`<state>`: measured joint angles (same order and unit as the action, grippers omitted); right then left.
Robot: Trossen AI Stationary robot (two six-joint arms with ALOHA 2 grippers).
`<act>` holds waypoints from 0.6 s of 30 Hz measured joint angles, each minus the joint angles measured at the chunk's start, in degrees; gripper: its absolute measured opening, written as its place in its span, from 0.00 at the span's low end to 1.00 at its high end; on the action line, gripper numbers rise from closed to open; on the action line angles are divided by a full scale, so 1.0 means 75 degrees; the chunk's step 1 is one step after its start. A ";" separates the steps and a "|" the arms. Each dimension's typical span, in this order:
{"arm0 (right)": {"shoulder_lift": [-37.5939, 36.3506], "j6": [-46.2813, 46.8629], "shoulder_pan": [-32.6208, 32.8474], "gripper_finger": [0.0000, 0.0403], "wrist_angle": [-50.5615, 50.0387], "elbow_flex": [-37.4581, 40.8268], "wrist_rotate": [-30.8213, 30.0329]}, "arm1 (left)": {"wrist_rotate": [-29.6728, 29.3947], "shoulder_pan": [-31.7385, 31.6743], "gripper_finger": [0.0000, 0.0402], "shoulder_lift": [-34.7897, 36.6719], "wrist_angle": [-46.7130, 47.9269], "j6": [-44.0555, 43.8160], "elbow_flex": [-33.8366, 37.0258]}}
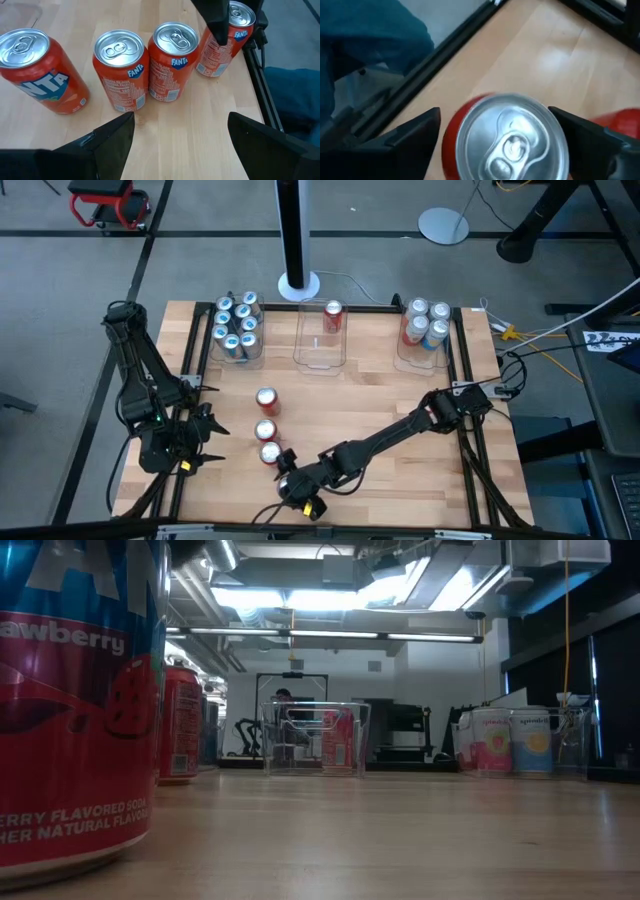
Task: Sort soda cans
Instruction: Put the red soda can into the center transparent bin
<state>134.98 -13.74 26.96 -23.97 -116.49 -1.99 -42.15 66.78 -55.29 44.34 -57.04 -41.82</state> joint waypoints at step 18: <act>-0.0724 -0.0597 0.0064 0.71 -0.0989 0.0003 -0.0691 | 0.0000 -0.0001 0.77 0.0002 0.0002 0.0000 -0.0003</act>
<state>129.55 -18.22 27.44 -31.39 -116.46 -7.18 -42.15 66.78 -55.27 44.36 -57.04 -41.85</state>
